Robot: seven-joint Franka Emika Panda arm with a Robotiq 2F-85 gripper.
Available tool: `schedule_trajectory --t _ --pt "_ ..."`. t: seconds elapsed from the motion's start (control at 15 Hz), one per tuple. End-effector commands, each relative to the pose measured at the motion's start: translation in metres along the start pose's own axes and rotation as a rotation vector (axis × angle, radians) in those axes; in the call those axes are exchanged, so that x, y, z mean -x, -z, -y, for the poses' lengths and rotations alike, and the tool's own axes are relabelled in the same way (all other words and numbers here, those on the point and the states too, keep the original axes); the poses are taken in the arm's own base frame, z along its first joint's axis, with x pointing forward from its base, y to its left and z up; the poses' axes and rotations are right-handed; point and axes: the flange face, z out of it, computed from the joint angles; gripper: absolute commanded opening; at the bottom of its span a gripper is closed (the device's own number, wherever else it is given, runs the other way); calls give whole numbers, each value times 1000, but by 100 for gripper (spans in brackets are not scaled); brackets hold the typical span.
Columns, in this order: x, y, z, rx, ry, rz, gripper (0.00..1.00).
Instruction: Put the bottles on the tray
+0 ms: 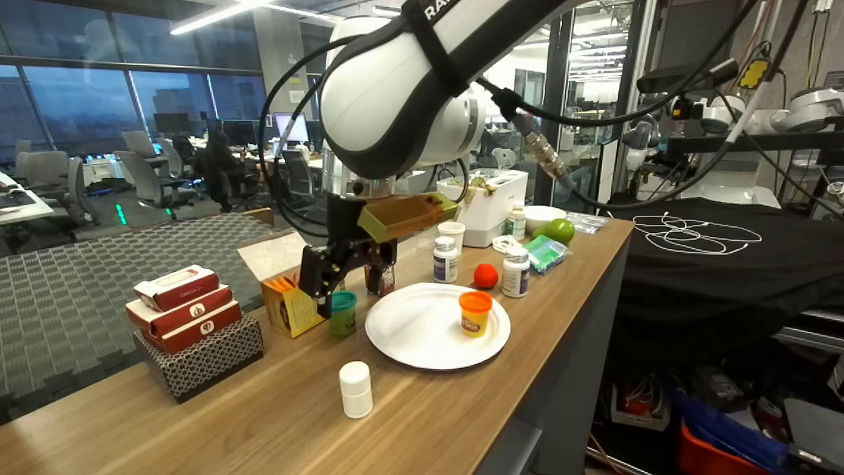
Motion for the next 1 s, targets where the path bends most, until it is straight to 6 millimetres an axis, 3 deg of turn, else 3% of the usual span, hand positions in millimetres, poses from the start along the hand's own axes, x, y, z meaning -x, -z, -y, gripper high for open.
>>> schedule_trajectory --t 0.0,0.4,0.47,0.53,0.93 --pt "-25 -6 1 -20 22 15 100" --pt "-39 -22 -6 -6 25 35 100" --pt "-41 -24 -6 -2 24 35 90" --pt "-43 -25 -8 1 21 32 75" --pt "-51 -21 -8 19 20 5 28"
